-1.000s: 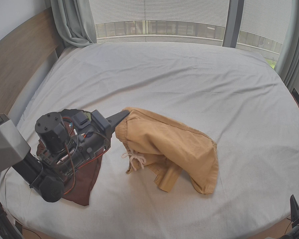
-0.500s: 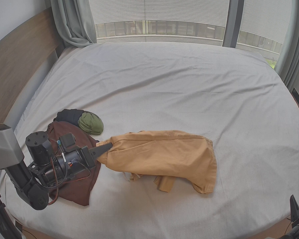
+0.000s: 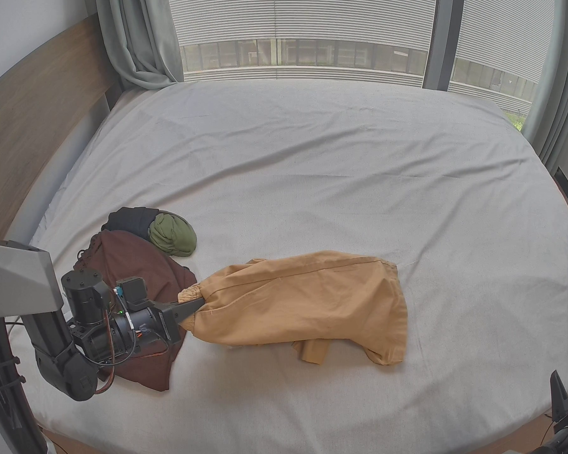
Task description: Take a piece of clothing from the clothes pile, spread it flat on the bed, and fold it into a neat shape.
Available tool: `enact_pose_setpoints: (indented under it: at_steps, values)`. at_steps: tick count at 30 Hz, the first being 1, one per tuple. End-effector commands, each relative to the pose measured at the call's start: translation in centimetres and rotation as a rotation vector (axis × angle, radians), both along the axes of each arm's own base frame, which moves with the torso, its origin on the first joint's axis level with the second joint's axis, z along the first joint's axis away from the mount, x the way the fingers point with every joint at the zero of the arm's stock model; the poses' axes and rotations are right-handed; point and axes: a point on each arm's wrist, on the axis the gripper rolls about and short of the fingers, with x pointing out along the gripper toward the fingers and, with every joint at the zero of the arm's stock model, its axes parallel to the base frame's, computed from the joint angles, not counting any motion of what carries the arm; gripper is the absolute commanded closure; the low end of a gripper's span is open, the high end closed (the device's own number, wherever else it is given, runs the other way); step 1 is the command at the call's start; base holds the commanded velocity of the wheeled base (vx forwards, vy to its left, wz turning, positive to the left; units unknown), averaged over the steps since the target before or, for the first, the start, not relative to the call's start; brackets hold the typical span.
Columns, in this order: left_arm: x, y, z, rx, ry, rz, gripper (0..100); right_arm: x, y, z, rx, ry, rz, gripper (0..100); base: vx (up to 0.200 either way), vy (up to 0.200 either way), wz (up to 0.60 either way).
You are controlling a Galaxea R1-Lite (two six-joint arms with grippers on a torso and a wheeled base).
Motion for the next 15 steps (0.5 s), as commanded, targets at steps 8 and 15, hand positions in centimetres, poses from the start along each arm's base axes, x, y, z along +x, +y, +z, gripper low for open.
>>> enact_pose_setpoints:
  at_steps: [8, 15]
  values:
    - [-0.05, 0.01, -0.63, 0.010, 0.021, 0.004, 100, 0.04, 0.01, -0.51, -0.004, 0.005, 0.000, 0, 0.000, 0.000, 0.00]
    - [-0.01, -0.05, -0.49, 0.009, 0.013, 0.001, 100, 0.04, -0.01, -0.51, 0.004, 0.005, -0.009, 0, 0.000, 0.000, 0.00]
